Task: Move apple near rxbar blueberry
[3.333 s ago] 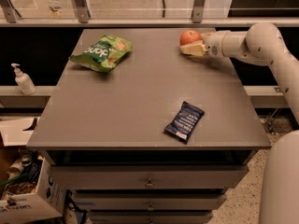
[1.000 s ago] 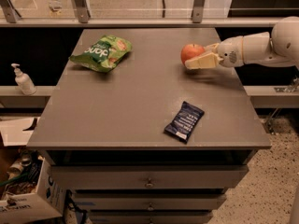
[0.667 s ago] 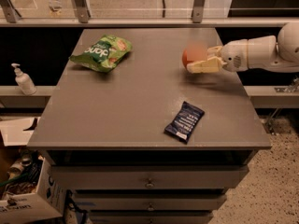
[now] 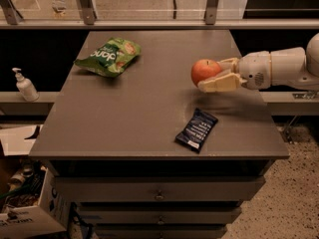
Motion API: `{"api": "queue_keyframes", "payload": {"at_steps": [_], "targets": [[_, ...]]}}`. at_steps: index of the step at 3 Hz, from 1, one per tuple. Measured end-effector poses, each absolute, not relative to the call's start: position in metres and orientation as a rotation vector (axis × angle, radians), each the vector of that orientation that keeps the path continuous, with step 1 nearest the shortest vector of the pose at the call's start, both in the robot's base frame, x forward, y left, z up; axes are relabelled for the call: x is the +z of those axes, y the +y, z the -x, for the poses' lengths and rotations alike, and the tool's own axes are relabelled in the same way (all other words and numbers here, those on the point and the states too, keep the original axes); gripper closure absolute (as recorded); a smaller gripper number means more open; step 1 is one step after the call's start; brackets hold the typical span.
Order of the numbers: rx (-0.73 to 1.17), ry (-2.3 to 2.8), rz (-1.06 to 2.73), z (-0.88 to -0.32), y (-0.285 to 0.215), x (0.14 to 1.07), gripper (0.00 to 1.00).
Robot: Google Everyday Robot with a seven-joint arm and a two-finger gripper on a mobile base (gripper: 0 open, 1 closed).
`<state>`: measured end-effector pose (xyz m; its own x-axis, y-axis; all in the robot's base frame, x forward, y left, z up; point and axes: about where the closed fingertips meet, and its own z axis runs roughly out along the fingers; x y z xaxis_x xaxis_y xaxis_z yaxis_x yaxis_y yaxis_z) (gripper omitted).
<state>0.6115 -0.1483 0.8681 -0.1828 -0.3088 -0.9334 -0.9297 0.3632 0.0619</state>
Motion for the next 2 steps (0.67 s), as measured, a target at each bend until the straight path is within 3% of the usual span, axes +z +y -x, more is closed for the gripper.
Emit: {"api": "queue_keyframes", "payload": {"at_steps": [2], "targets": [[0.828, 1.722, 1.185, -0.563, -0.162, 0.843, 1.0]]}}
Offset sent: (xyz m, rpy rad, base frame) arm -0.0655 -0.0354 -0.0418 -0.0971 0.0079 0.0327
